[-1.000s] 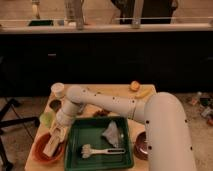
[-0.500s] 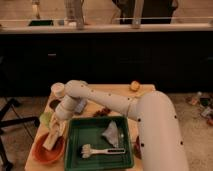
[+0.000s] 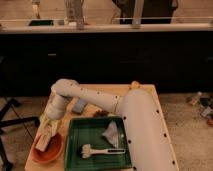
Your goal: Wipe red bowl with eraser
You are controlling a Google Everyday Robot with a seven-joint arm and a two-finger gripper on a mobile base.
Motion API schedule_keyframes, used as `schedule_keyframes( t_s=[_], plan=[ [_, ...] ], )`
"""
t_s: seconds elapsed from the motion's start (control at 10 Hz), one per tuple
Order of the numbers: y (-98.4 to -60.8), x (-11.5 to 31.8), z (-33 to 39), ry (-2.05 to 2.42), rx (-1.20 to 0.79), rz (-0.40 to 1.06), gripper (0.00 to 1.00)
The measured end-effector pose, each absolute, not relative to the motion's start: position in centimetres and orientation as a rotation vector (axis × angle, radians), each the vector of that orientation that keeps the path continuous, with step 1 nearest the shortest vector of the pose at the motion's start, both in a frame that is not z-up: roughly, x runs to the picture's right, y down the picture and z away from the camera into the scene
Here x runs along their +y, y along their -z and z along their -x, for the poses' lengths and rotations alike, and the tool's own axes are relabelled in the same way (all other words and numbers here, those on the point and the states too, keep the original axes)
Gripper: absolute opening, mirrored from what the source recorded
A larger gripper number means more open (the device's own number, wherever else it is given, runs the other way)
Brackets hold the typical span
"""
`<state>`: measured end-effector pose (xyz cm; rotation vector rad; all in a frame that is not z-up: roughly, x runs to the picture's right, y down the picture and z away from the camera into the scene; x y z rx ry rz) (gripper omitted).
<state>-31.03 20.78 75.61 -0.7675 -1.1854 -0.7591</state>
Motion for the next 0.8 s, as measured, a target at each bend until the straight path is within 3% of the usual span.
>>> schedule_keyframes(
  t_s=[0.8],
  plan=[
    [-73.2, 22.5, 26.1, 0.69, -1.158, 0.754, 0.0]
  ],
)
